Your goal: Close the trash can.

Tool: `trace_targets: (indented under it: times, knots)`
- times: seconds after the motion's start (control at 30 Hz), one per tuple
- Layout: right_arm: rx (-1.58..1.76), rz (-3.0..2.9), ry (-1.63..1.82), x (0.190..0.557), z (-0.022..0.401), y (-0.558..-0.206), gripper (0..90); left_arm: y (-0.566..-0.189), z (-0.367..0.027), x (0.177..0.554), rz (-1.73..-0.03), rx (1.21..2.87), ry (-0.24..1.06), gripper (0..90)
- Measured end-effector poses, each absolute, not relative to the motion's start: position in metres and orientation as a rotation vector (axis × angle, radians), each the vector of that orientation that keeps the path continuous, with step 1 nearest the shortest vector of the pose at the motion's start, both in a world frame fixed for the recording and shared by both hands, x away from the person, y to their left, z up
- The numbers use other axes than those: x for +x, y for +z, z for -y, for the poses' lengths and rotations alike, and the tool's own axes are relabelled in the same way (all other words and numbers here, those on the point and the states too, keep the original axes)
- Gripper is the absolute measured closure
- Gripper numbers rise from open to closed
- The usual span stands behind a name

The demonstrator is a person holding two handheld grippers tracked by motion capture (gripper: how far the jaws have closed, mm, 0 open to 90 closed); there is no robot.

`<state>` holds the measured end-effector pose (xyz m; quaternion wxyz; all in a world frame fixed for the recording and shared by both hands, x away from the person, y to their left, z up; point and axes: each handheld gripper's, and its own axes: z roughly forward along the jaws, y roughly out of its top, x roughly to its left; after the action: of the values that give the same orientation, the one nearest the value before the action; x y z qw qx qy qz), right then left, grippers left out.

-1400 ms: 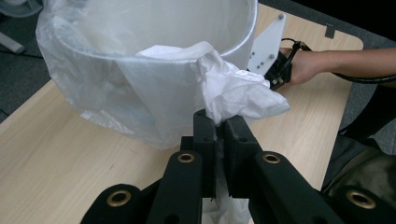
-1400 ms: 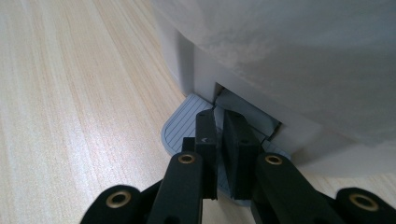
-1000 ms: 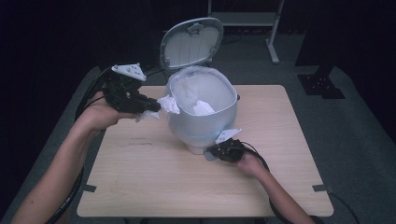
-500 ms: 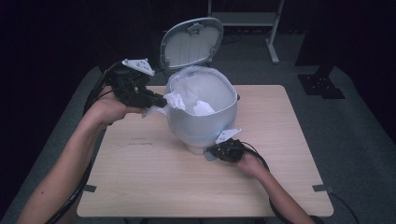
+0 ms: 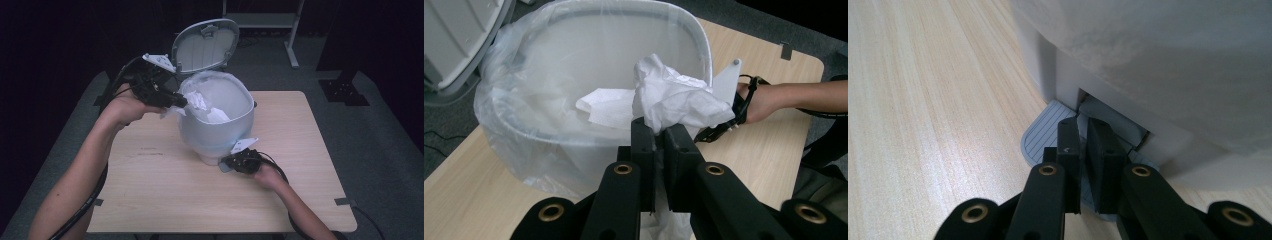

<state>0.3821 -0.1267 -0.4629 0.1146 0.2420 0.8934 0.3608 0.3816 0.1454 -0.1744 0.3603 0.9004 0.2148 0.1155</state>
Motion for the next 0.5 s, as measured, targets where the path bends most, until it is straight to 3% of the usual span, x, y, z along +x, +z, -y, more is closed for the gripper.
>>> trace_targets:
  times: [0.5]
  knots:
    - [0.711,-2.616,1.063,0.382,0.127,-0.463,84.1,-0.177,-0.125,0.397,-0.552,2.337,0.279,84.9]
